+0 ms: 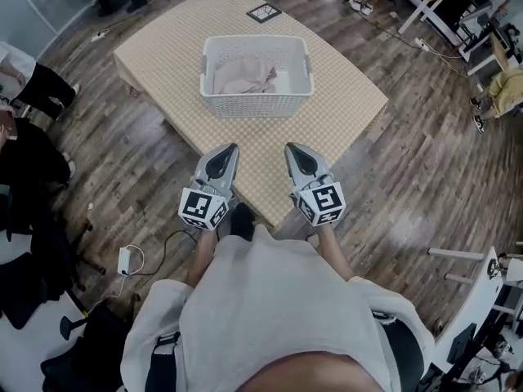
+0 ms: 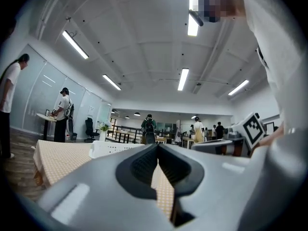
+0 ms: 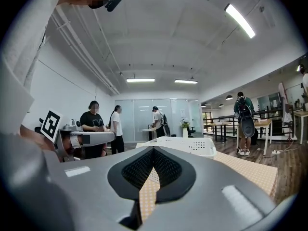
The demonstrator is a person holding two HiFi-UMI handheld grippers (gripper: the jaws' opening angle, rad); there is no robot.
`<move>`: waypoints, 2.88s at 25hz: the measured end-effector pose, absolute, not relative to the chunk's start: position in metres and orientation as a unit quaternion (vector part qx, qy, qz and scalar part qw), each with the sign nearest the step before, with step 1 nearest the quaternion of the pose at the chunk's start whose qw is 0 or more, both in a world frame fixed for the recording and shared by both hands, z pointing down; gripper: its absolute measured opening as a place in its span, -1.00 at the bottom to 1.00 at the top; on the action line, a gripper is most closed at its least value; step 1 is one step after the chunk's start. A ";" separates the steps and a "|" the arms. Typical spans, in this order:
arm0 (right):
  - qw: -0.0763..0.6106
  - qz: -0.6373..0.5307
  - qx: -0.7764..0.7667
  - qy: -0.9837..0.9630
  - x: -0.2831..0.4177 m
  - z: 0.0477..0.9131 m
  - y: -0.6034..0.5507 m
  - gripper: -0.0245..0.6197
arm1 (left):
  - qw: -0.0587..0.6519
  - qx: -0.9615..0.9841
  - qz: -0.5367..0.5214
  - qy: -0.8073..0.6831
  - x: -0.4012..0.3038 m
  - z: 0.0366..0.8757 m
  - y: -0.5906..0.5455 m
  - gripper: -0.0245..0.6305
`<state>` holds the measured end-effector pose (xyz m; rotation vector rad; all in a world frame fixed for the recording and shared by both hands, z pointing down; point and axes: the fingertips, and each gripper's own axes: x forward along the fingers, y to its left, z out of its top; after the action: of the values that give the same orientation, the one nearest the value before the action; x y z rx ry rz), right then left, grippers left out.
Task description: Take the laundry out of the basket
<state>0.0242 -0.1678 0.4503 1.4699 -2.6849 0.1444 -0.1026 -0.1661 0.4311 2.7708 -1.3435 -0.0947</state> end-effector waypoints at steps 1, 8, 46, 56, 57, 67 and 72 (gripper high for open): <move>0.040 0.047 0.479 -0.875 0.017 0.449 -0.180 -0.93 | 0.029 0.901 -0.032 -0.433 -0.107 0.428 -0.178 -0.89; 0.042 0.040 0.484 -0.873 -0.023 0.435 -0.255 -0.93 | 0.019 0.909 -0.040 -0.415 -0.139 0.409 -0.252 -0.89; 0.067 0.045 0.418 -0.905 0.022 0.437 -0.377 -0.92 | 0.061 0.893 0.004 -0.447 -0.090 0.457 -0.337 -0.89; 0.068 -0.001 0.401 -0.913 -0.005 0.424 -0.447 -0.93 | 0.071 0.893 0.008 -0.444 -0.098 0.463 -0.343 -0.89; 0.072 -0.001 0.400 -0.914 -0.006 0.429 -0.455 -0.92 | 0.074 0.893 0.013 -0.444 -0.098 0.464 -0.343 -0.89; 0.143 0.061 0.385 -0.910 -0.013 0.482 -0.521 -0.92 | 0.081 0.890 0.015 -0.449 -0.098 0.470 -0.342 -0.89; 0.230 0.080 0.359 -0.901 -0.026 0.536 -0.529 -0.92 | 0.082 0.888 0.013 -0.451 -0.099 0.470 -0.341 -0.89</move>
<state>-0.0263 -0.5287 0.5359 0.9878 -2.4798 0.2200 -0.0993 -0.3411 0.4695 2.6539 -1.3485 0.0402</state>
